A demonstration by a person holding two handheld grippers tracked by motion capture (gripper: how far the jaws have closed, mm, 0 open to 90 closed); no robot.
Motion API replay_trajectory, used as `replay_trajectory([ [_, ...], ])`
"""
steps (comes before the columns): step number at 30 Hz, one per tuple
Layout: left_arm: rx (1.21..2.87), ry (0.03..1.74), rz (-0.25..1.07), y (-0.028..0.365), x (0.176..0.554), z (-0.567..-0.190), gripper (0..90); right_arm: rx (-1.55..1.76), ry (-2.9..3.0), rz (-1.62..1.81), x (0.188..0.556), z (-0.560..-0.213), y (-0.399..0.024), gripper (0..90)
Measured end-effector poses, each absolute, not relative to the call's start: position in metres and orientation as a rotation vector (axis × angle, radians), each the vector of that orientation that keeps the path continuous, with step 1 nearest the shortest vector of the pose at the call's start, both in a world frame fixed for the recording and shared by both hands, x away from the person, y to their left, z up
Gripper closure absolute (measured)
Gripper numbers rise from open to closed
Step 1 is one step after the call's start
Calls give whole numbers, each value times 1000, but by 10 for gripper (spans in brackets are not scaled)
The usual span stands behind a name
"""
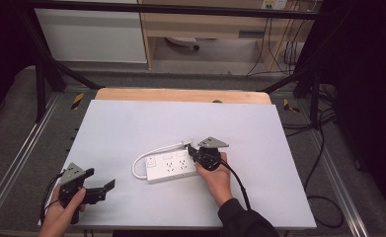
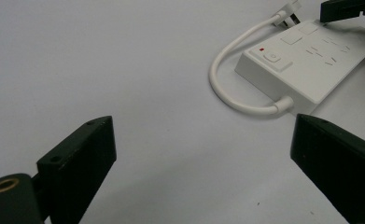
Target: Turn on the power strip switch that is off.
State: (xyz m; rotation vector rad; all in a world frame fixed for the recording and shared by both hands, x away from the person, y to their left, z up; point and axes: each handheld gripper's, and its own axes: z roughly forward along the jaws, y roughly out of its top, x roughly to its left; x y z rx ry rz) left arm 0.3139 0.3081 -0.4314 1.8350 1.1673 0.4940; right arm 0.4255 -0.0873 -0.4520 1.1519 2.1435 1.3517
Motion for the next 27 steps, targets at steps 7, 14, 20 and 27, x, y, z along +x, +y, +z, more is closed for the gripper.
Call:
replay_trajectory([
  [7,1832,1164,499,308,314,-431,71,1134,2142,1340,425,-452,-87,900],
  [14,1833,1164,497,308,314,-431,71,1127,2135,1335,425,-453,-87,900],
  [20,1833,1165,496,308,314,-431,71,1123,2134,1336,425,-453,-87,900],
  [27,1833,1165,496,308,314,-431,71,1129,2127,1340,424,-454,-86,900],
])
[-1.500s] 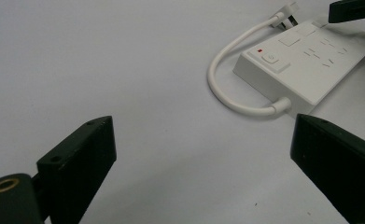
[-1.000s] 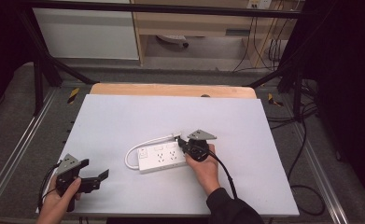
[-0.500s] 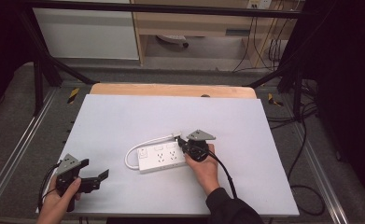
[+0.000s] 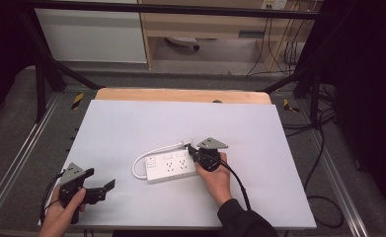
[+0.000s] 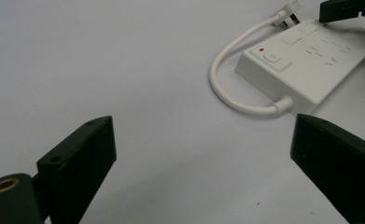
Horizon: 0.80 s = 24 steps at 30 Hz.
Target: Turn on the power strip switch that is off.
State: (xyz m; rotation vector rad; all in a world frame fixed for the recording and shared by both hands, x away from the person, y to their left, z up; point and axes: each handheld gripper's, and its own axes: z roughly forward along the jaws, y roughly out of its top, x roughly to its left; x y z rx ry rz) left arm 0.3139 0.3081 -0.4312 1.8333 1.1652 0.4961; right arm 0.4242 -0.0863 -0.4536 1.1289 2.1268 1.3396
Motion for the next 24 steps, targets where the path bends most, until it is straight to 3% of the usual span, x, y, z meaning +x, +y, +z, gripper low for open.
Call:
replay_trajectory([
  [24,1834,1168,492,309,314,-432,71,1128,2139,1336,425,-455,-84,900],
])
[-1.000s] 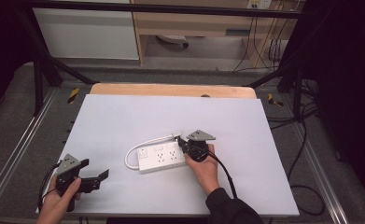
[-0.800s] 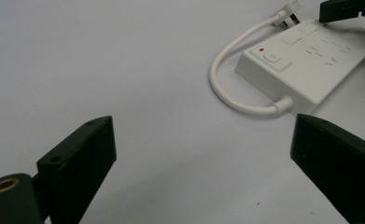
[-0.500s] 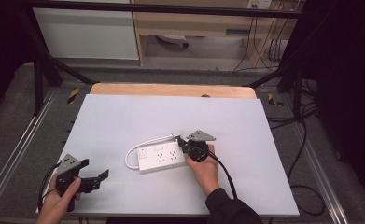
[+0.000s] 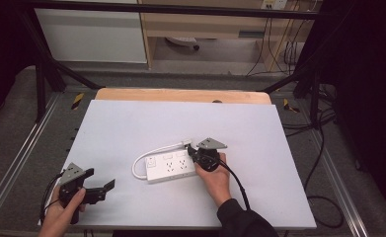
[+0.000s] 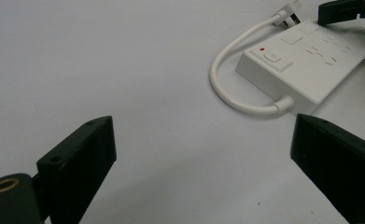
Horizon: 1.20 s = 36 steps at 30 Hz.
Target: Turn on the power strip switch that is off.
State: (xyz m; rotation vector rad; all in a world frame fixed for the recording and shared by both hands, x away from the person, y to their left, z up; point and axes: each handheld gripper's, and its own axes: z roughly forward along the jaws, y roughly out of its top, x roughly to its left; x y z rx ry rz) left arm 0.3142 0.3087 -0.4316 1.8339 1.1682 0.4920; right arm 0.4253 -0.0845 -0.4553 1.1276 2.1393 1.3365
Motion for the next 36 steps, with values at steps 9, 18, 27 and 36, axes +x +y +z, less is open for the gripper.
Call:
replay_trajectory([
  [9,1832,1166,496,309,314,-431,71,1116,2139,1349,425,-451,-83,900],
  [18,1833,1170,495,309,314,-432,71,1121,2132,1367,427,-444,-86,900],
  [27,1836,1169,495,309,314,-432,71,1123,2122,1378,428,-435,-91,897],
  [36,1838,1171,496,309,314,-432,71,1117,2121,1389,429,-428,-96,839],
])
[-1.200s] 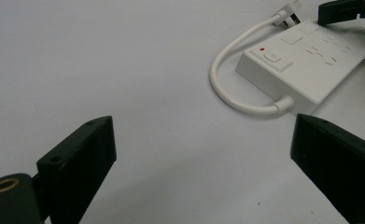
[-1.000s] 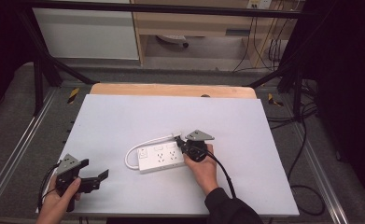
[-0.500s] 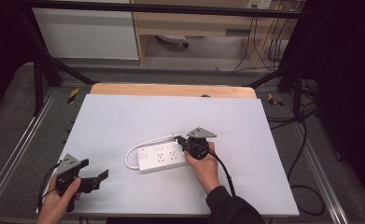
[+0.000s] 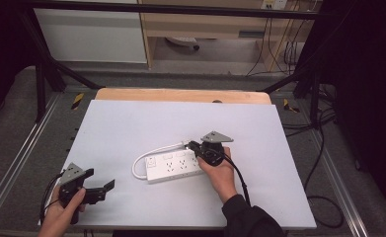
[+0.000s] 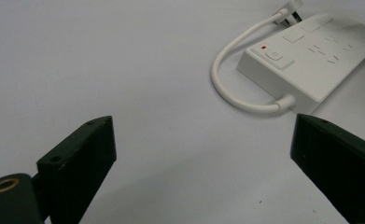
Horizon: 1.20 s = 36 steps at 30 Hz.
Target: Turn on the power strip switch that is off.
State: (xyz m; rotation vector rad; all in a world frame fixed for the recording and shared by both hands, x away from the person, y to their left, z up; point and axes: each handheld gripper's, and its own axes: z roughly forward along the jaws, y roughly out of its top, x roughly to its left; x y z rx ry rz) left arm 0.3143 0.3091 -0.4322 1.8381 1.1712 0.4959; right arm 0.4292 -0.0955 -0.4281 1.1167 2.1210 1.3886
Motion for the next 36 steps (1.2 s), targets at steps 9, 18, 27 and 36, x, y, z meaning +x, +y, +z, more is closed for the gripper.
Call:
replay_trajectory([
  [9,1843,1174,494,308,315,-433,71,1161,2105,1393,434,-416,-104,629],
  [18,1845,1176,490,308,315,-433,71,1222,2099,1375,439,-407,-110,296],
  [27,1850,1175,489,308,315,-433,71,1263,2071,1345,443,-398,-116,114],
  [36,1849,1182,489,309,316,-433,71,1216,2048,1350,440,-381,-122,44],
])
